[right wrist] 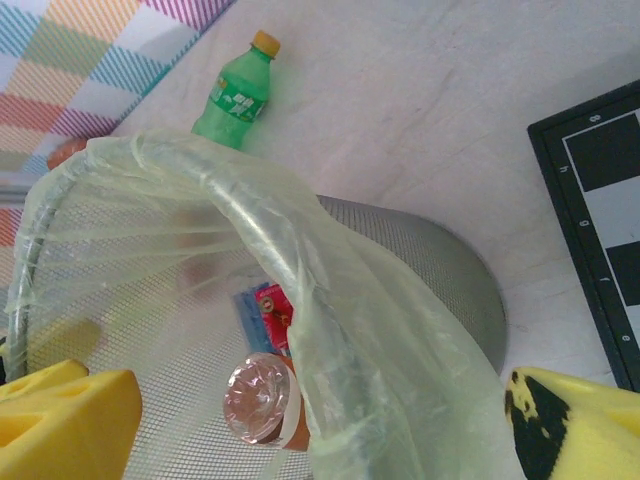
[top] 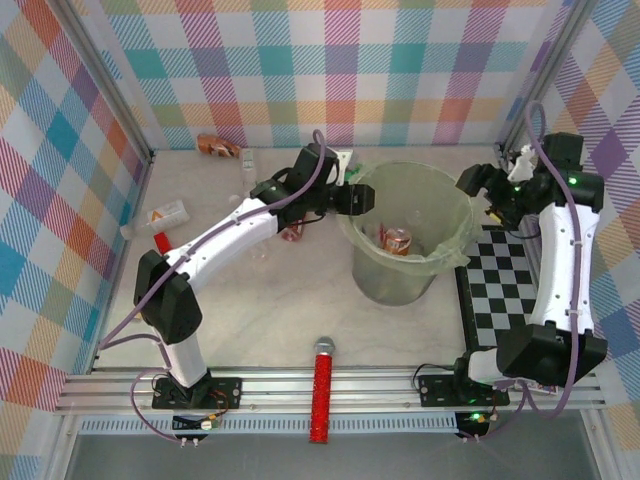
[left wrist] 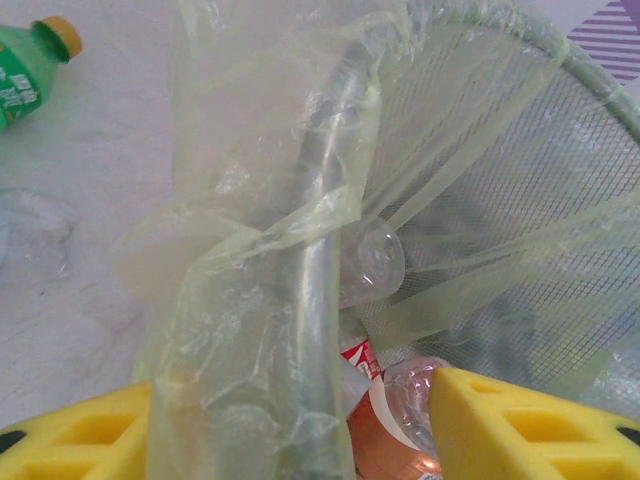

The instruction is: Put the plastic bottles in the bin

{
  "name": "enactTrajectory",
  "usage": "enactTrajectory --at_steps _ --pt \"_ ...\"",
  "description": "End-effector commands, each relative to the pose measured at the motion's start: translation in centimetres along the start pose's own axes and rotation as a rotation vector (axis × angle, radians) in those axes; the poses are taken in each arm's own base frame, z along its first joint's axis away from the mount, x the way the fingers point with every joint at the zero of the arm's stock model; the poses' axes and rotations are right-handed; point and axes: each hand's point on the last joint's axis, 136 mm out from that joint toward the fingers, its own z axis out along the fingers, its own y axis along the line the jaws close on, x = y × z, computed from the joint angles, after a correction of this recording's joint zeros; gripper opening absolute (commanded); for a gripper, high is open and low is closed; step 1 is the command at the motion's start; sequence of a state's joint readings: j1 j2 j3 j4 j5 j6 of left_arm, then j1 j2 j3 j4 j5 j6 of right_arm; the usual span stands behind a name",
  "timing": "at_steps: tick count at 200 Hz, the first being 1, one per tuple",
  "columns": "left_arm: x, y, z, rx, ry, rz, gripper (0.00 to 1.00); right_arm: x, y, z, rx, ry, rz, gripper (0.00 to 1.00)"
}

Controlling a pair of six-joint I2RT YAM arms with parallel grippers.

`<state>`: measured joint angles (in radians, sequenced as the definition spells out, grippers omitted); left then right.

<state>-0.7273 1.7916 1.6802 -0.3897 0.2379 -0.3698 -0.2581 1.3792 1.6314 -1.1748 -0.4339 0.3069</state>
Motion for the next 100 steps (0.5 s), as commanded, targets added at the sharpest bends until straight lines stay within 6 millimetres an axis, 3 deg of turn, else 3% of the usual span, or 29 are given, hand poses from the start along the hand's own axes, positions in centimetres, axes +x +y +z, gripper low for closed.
enactTrajectory --at_steps 1,29,59,100 --pt "3.8 0.8 2.7 -0.042 0.116 0.03 0.63 0.2 1.5 -0.5 -0.097 -0.012 -0.018 0.94" --pt "3.1 0.7 1.0 -0.07 0.097 0.092 0.8 0.6 1.6 0.3 -0.135 0.014 -0.012 0.96" --pt "1.8 0.8 -2.6 -0.133 0.053 0.174 1.0 0.6 1.5 0.8 -0.149 0.02 -0.009 0.96" --pt "0.2 2.7 -7.5 -0.258 0.012 0.204 1.0 0.2 1.8 1.4 -0.181 0.015 -0.012 0.97"
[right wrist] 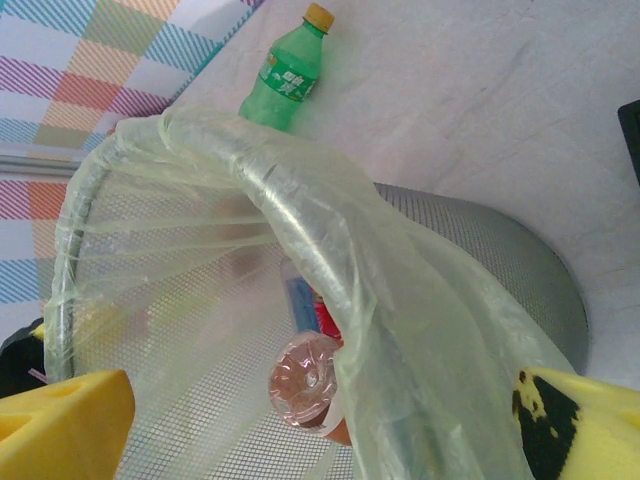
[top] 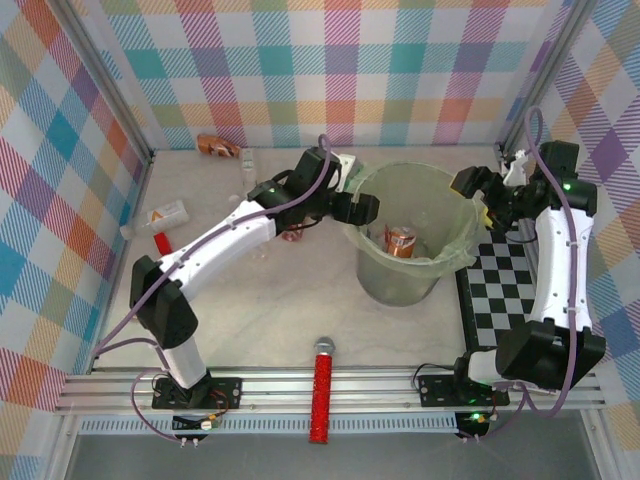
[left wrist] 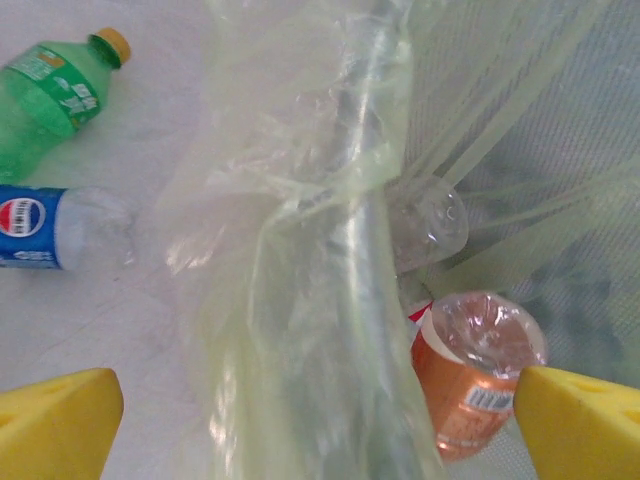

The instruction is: Put the plastic bottles in the bin

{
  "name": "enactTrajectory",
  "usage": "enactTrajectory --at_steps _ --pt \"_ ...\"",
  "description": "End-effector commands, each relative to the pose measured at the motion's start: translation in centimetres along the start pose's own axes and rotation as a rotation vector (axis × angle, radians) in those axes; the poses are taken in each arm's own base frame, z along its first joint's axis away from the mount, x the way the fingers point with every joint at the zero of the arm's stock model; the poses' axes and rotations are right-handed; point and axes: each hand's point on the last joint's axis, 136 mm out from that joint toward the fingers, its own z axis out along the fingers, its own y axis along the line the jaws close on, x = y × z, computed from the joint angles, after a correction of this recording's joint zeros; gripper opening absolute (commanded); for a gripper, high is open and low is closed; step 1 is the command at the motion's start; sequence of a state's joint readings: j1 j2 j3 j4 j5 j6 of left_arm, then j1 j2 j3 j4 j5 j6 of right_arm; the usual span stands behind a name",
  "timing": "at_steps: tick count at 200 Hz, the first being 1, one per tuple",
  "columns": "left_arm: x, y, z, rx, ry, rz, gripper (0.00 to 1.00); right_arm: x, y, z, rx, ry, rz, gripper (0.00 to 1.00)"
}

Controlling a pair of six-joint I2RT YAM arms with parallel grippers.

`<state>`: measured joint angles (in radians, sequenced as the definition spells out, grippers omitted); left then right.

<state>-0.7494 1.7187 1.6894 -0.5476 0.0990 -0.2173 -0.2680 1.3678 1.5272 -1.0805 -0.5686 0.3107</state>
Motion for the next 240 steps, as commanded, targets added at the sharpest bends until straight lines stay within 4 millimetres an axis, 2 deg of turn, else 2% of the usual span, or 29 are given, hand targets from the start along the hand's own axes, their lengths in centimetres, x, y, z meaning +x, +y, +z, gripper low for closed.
enactTrajectory --at_steps 1,11,42,73,98,116,128,143,159,185,225,240 --pt "-0.1 2.5 -4.2 -0.12 -0.004 0.05 1.0 -0.5 1.1 -0.1 -0.057 -0.021 -0.024 0.97" --pt "-0.3 3.9 -5.2 -0.167 -0.007 0.037 1.0 -0.6 1.2 -0.1 -0.062 -0.021 -0.03 0.97" --pt "-0.9 10.0 -8.0 -0.316 -0.024 -0.078 1.0 -1.0 2.0 -0.2 -0.093 -0.025 -0.052 0.97" --pt "-1.4 18.8 -10.5 -0.481 -0.085 -0.3 1.0 -1.4 2.7 -0.6 -0.115 -0.036 -0.079 0.97" --pt "-1.2 27.1 -12.4 -0.62 -0.192 -0.557 1.0 -1.4 3.4 -0.7 -0.147 -0.037 -0.092 0.97" --pt "-0.4 32.6 -13.6 -0.686 -0.317 -0.8 1.0 -1.3 3.5 -0.6 -0.16 -0.032 -0.087 0.97" --pt "0.9 36.0 -14.1 -0.703 -0.413 -0.993 1.0 -1.2 3.6 -0.5 -0.172 -0.028 -0.088 0.97" --pt "2.8 39.3 -14.2 -0.723 -0.509 -1.2 1.0 -0.8 3.7 -0.2 -0.193 -0.018 -0.084 0.96" --pt "4.2 41.5 -14.1 -0.788 -0.554 -1.337 1.0 -0.3 3.8 0.1 -0.21 0.0 -0.082 0.96" --pt "6.1 43.7 -13.4 -0.895 -0.562 -1.475 1.0 0.1 3.8 0.5 -0.228 0.016 -0.079 0.96" --pt "9.2 46.3 -11.6 -0.997 -0.542 -1.607 1.0 0.6 3.8 0.6 -0.239 0.031 -0.08 0.96" --pt "9.7 47.0 -11.0 -0.998 -0.545 -1.633 1.0 0.7 3.6 0.7 -0.227 0.033 -0.081 0.96"
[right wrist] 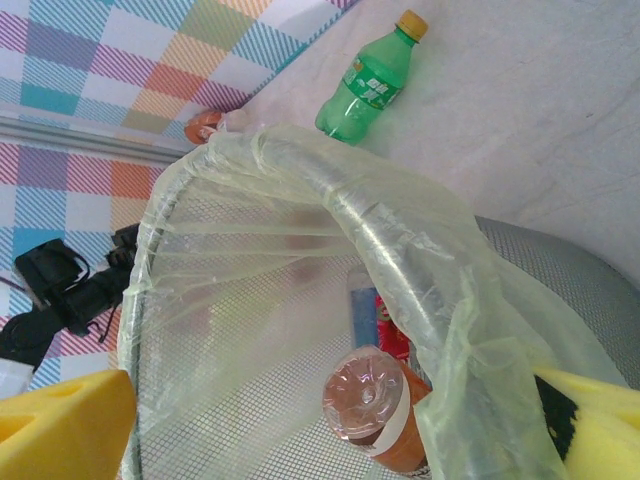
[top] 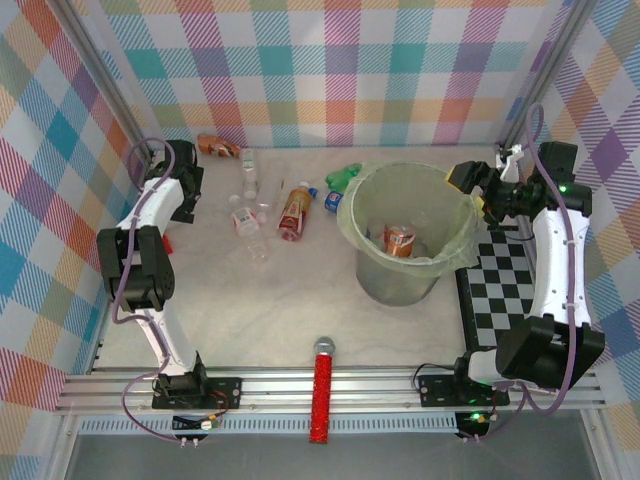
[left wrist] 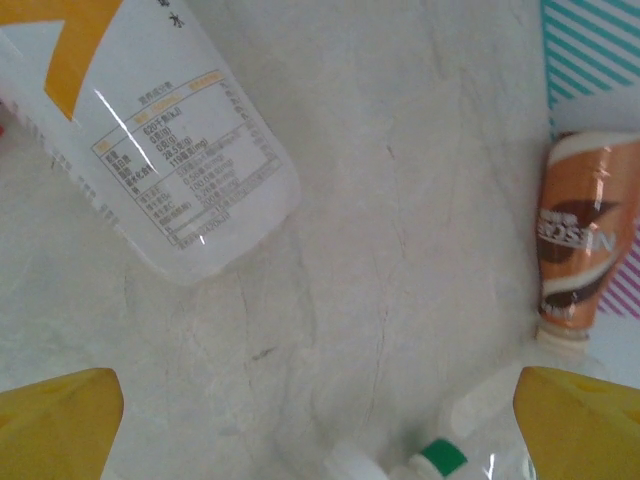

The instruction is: Put the plastic bottles in the bin

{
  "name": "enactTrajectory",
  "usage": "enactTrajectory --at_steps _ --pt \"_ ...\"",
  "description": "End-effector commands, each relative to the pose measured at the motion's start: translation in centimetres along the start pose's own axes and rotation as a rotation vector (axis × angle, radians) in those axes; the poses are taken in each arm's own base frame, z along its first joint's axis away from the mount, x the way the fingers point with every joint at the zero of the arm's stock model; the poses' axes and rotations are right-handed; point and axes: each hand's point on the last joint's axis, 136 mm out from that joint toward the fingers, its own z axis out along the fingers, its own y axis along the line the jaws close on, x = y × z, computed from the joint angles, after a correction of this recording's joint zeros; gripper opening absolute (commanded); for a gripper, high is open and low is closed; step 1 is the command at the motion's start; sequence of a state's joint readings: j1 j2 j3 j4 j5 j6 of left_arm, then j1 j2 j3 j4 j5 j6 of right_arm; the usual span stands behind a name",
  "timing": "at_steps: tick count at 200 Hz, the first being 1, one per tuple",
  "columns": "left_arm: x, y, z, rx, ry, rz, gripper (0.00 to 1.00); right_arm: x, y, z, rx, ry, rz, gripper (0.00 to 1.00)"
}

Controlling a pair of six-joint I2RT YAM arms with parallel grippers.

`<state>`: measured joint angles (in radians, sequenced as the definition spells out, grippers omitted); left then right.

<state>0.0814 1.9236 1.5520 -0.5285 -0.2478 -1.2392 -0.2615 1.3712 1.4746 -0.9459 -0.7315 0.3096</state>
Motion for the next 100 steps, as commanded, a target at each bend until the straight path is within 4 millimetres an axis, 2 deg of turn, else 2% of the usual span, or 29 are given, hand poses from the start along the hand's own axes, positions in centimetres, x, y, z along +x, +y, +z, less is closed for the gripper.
enactTrajectory --at_steps 1,16,63,100 --pt "-1.1 0.6 0.7 -0.043 -0.04 -0.113 1.0 1.1 1.2 -0.1 -0.052 0.027 -0.021 0.96" --pt "-1.3 0.6 1.0 -0.045 -0.05 -0.116 1.0 1.2 1.0 0.0 -0.045 0.031 -0.02 0.95" --pt "-2.9 2.4 1.8 -0.059 -0.13 -0.212 0.99 1.4 0.4 0.2 -0.022 0.046 -0.011 0.95" --pt "-3.8 3.0 3.8 -0.074 -0.111 -0.257 0.99 1.4 0.0 0.3 0.002 0.051 -0.006 0.94"
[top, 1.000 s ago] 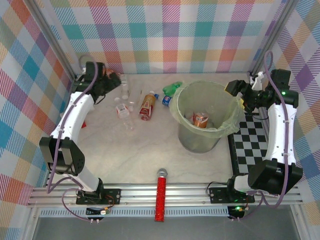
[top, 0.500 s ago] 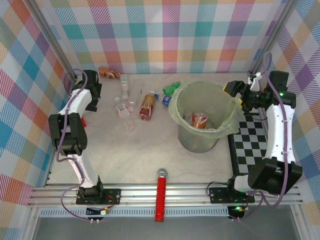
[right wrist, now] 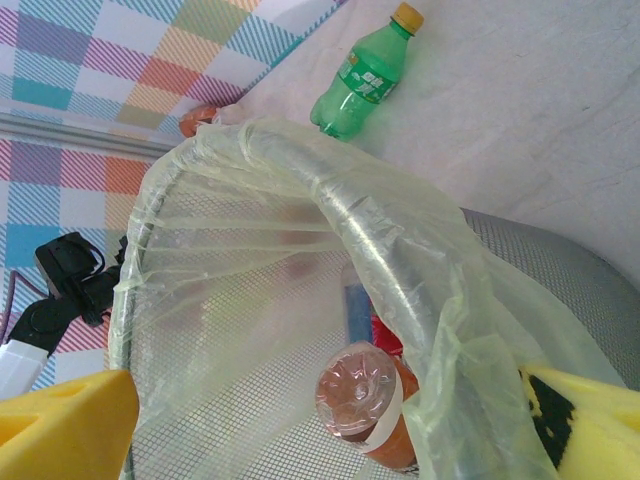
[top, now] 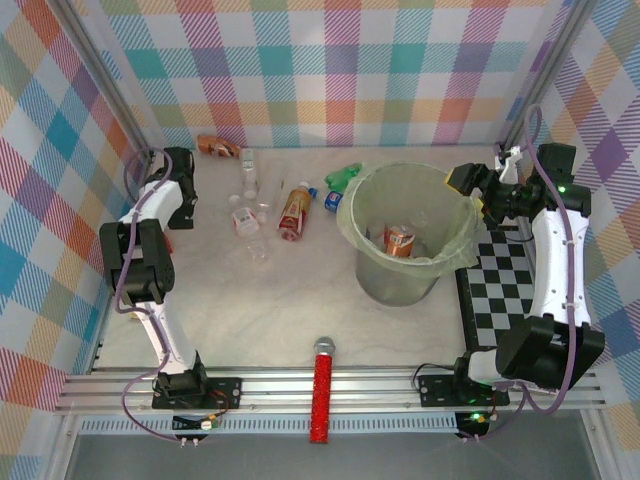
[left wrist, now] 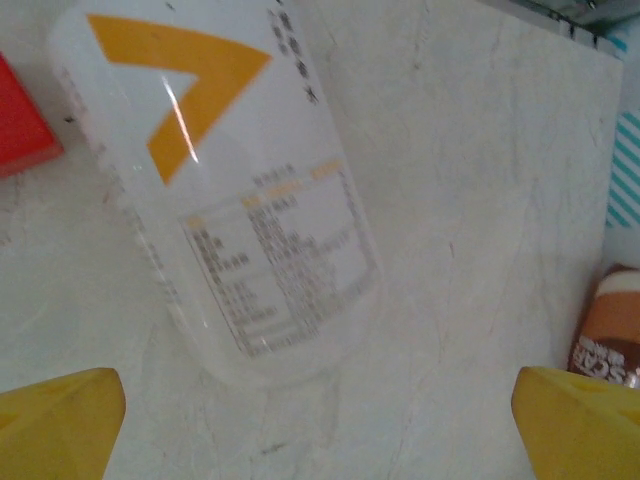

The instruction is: Put the plastic bottles in the bin

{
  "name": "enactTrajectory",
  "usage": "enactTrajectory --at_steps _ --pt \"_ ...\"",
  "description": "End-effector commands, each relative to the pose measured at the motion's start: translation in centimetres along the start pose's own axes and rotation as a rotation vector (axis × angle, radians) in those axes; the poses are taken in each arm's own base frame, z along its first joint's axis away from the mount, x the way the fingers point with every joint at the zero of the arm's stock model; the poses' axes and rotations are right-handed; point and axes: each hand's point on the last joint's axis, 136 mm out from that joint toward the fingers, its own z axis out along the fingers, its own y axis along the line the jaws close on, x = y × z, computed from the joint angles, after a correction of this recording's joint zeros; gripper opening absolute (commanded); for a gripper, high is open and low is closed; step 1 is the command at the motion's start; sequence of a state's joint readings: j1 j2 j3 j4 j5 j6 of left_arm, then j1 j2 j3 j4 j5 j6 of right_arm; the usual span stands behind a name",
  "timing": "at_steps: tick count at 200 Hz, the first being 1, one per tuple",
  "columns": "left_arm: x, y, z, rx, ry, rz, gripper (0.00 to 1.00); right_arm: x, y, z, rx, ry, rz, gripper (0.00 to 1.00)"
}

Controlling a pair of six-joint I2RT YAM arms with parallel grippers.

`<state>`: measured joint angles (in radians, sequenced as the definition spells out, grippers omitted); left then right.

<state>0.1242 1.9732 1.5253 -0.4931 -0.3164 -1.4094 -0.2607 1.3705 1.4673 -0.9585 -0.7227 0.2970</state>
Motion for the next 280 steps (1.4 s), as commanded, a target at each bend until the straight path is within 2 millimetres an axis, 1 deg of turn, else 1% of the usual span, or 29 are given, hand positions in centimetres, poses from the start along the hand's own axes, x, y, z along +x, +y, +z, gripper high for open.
enactTrajectory --at_steps 1,32,52,79,95,118,136,144,161,195,212,232,251,280 --pt "-1.6 0.4 1.4 -0.015 -0.026 -0.066 0.99 1.1 0.4 0.2 -0.01 0.041 -0.007 0.94" --pt "-2.1 1.2 3.0 -0.031 -0.025 -0.09 0.97 1.1 -0.1 0.3 0.011 0.05 0.003 0.94" --pt "-1.7 1.8 4.2 -0.045 -0.004 -0.099 0.94 1.0 -0.2 0.2 0.023 0.047 0.001 0.94" --pt "-1.2 2.5 5.3 -0.054 0.013 -0.11 0.88 1.0 -0.5 0.3 0.036 0.049 0.004 0.94" --pt "-0.9 2.8 5.6 -0.059 0.02 -0.11 0.84 1.1 -0.5 0.3 0.039 0.052 0.007 0.93" --pt "-0.8 3.1 5.8 -0.067 0.026 -0.106 0.73 1.1 -0.5 0.2 0.039 0.049 0.004 0.93" --pt "-0.6 3.1 5.7 -0.067 0.036 -0.088 0.67 1.1 -0.4 0.2 0.036 0.049 0.006 0.93" --pt "-0.6 3.2 5.5 -0.07 0.039 -0.079 0.63 1.1 -0.4 0.2 0.033 0.048 0.009 0.93" --pt "-0.7 3.3 5.2 -0.073 0.039 -0.062 0.58 1.1 0.0 0.2 0.013 0.047 0.011 0.93" --pt "-0.1 3.2 4.4 -0.056 0.079 -0.022 0.54 1.2 0.7 -0.1 -0.018 0.048 0.014 0.92" --pt "0.6 2.5 3.5 -0.018 0.11 0.016 0.53 1.4 1.0 -0.2 -0.025 0.051 0.015 0.92" --pt "1.5 1.1 2.0 0.041 0.156 0.095 0.52 1.7 1.1 -0.2 -0.032 0.057 0.021 0.91" --pt "2.4 -0.3 -0.2 0.103 0.177 0.188 0.52 2.1 0.9 0.2 -0.029 0.071 0.032 0.91" --pt "4.1 -1.8 -3.6 0.191 0.21 0.335 0.51 2.5 0.6 1.0 -0.03 0.093 0.057 0.9"
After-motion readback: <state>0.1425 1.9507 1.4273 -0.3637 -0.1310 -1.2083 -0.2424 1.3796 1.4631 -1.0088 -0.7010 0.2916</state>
